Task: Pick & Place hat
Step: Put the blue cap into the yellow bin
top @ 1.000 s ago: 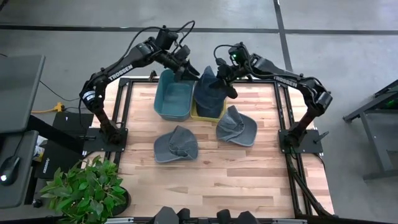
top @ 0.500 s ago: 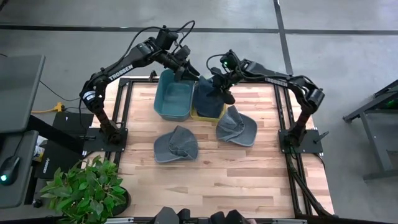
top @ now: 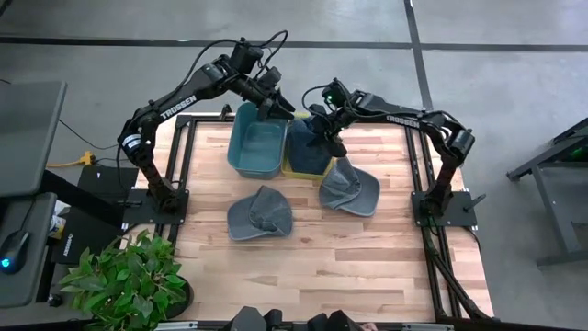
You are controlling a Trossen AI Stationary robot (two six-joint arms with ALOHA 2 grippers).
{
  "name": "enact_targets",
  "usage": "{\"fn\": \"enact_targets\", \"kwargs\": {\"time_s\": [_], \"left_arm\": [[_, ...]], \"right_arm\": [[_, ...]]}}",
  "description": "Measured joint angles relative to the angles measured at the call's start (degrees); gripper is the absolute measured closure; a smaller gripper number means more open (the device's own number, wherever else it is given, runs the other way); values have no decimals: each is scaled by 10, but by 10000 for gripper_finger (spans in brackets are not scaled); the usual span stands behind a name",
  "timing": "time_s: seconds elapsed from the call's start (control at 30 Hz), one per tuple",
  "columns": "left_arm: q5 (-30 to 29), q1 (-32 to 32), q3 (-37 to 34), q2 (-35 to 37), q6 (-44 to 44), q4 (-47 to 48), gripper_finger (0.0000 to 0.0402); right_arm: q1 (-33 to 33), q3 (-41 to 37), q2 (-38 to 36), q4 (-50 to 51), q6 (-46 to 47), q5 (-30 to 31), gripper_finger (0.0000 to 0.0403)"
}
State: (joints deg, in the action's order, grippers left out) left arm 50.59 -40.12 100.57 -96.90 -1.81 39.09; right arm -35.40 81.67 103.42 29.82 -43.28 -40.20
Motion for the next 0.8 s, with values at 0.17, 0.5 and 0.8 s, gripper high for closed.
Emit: {"fn": "enact_targets", "kwargs": {"time_s": [0.17, 0.5, 0.8], "left_arm": [[0, 0, 0, 0, -2, 0, 176], [-2, 0, 0, 0, -13, 0, 176], [-21, 0, 0, 0, -15, 0, 177]], "right_arm": [[7, 0, 23, -14, -4, 12, 403], [4, 0, 45, -36, -8, 66, 403], [-1, 13, 42, -82, -22, 73, 403]]}}
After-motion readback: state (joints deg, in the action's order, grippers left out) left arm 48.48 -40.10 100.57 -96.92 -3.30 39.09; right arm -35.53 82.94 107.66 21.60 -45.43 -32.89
